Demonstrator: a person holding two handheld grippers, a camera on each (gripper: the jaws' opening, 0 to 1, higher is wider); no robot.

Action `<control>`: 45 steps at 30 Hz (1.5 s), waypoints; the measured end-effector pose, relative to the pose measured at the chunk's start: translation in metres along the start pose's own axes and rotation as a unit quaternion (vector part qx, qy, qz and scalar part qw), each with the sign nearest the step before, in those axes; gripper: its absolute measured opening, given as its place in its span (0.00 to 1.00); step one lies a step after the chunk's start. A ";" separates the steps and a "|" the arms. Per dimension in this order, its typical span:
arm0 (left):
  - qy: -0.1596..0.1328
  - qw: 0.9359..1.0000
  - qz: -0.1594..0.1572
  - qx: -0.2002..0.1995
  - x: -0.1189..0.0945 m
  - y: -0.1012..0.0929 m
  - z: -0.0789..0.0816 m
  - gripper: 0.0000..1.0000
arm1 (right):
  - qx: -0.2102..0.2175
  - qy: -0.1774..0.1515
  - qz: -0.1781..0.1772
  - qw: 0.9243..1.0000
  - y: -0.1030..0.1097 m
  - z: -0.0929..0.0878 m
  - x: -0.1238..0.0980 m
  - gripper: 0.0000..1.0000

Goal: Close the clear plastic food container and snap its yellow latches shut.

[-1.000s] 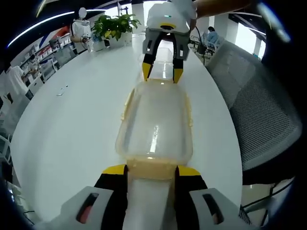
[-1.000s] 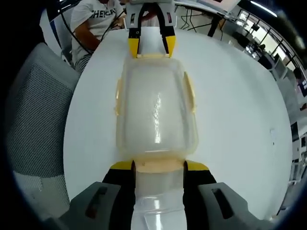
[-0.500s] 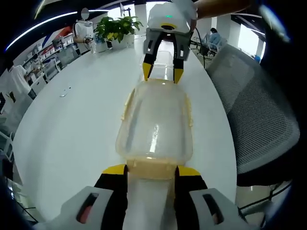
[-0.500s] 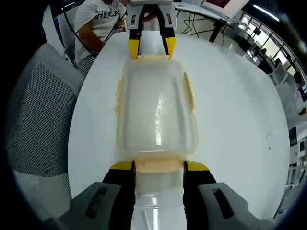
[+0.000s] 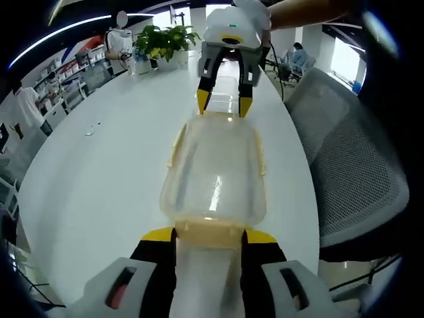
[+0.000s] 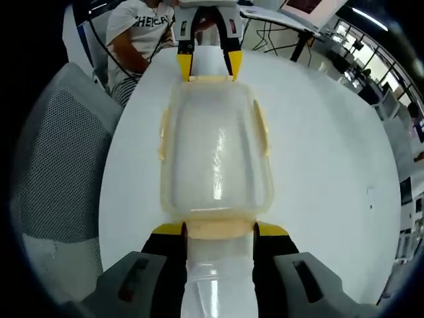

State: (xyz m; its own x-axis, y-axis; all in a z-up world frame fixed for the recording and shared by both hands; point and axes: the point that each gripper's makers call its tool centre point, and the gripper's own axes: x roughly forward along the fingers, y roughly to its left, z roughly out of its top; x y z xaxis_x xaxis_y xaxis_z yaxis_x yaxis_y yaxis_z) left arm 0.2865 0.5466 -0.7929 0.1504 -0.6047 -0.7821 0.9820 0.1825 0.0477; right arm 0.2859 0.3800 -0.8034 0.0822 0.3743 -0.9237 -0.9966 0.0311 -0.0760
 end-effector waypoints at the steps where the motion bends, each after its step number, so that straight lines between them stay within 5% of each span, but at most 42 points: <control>1: 0.001 1.000 0.001 0.000 0.000 0.000 0.000 0.32 | -0.001 0.001 0.000 1.000 0.000 0.000 -0.001 0.35; 45: -0.005 1.000 0.019 0.003 0.001 0.000 0.040 0.32 | -0.012 0.000 -0.011 1.000 -0.012 -0.023 -0.028 0.35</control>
State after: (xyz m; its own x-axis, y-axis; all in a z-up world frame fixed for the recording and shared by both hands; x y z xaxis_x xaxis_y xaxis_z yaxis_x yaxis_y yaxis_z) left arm 0.2915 0.5150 -0.7686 0.1884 -0.6049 -0.7737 0.9764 0.1999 0.0814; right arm 0.2951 0.3481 -0.7852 0.1032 0.3741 -0.9216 -0.9944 0.0174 -0.1043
